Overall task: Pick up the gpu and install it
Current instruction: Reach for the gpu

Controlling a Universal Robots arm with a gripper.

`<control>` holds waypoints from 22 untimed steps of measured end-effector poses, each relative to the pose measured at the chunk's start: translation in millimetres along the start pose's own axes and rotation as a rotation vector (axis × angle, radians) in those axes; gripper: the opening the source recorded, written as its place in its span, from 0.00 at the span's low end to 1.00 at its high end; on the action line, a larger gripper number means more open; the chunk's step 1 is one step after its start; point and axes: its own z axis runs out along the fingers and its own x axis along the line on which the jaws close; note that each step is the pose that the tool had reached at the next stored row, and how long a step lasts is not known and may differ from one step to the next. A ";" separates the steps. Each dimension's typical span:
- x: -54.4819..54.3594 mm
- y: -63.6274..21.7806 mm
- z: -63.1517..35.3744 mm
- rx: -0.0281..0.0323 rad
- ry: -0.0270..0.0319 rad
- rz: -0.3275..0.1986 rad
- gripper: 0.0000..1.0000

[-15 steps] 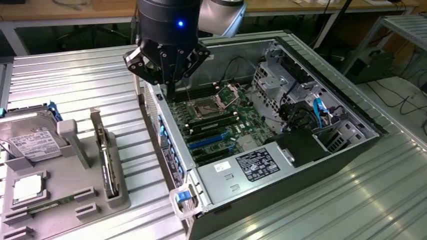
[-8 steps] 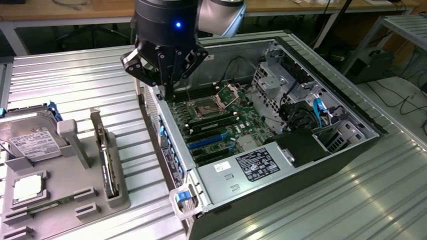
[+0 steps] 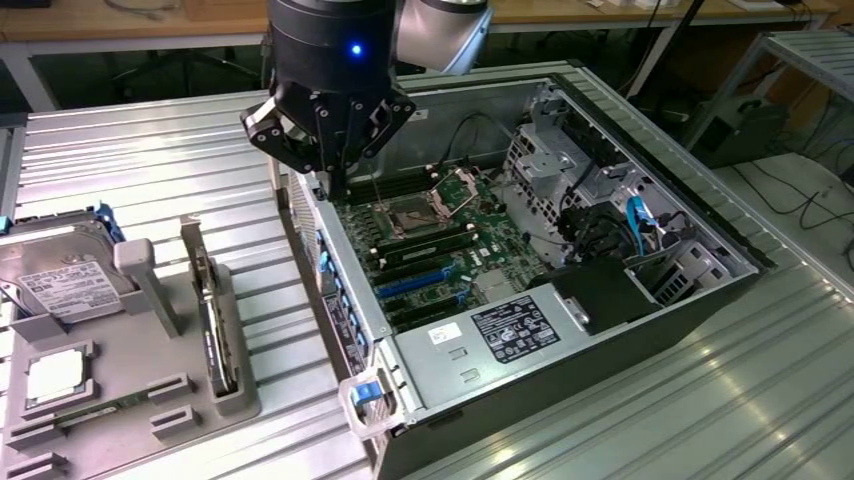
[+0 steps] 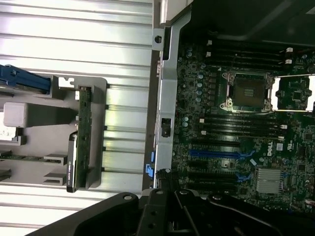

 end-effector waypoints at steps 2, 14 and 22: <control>0.0 0.0 0.0 0.0000 0.0000 0.000 0.11; 10.4 0.8 -0.2 0.0000 0.0000 0.000 0.11; 15.6 1.2 -0.2 0.0001 0.0001 0.000 0.11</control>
